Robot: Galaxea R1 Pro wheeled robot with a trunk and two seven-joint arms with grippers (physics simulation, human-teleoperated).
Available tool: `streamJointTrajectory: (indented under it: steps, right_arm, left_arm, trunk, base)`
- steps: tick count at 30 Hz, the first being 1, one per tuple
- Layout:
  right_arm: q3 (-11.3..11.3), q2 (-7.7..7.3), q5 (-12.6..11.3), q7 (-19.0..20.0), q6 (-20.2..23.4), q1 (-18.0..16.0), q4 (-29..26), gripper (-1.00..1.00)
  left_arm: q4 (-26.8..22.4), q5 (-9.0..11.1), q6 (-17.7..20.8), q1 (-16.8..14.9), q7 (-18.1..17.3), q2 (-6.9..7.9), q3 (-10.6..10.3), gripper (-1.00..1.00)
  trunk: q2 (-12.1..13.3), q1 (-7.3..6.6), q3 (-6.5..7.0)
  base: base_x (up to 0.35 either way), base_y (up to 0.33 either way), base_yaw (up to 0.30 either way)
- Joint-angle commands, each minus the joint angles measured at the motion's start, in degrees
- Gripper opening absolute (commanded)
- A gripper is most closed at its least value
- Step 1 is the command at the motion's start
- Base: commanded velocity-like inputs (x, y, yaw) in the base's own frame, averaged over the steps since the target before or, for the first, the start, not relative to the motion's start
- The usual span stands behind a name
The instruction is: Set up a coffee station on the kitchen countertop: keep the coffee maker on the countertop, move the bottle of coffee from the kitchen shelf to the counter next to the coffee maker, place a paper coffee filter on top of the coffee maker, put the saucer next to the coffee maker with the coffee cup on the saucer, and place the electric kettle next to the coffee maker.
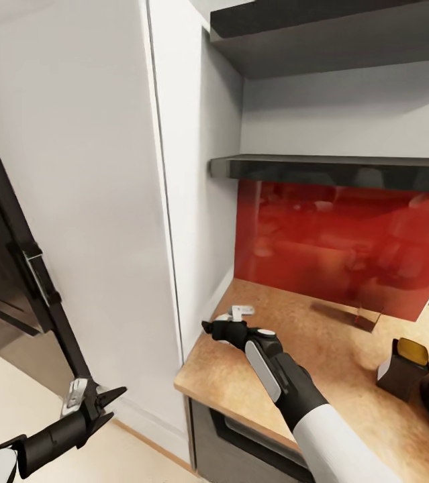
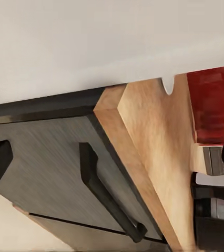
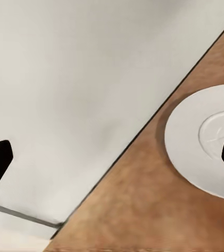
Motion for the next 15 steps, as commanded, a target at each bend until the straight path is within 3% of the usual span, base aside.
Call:
streamJointTrajectory:
  steps: [1, 6, 15]
  right_arm:
    - [-0.03, -0.07, -0.05, 0.05, 0.24, -0.05, 0.12, 1.00]
    - [-0.09, -0.27, -0.11, 0.01, -0.22, -0.05, 2.50, 1.00]
    - [-0.13, -0.31, 1.18, 0.00, -5.14, -0.05, 5.90, 1.00]
  left_arm:
    - [0.02, -0.32, 0.27, -0.03, -0.41, -0.01, 0.09, 1.00]
    - [0.02, -0.34, 0.25, 0.09, -0.40, -0.03, 0.09, 1.00]
    - [0.10, -0.43, 0.19, 0.11, -0.34, -0.14, 0.09, 1.00]
  trunk:
    - [-0.14, 0.02, -0.14]
    - [-0.14, 0.02, -0.14]
    - [-0.14, 0.02, -0.14]
  base:
    - [-0.147, 0.150, 0.000]
    - [-0.061, 0.062, 0.000]
    - [0.008, 0.006, 0.000]
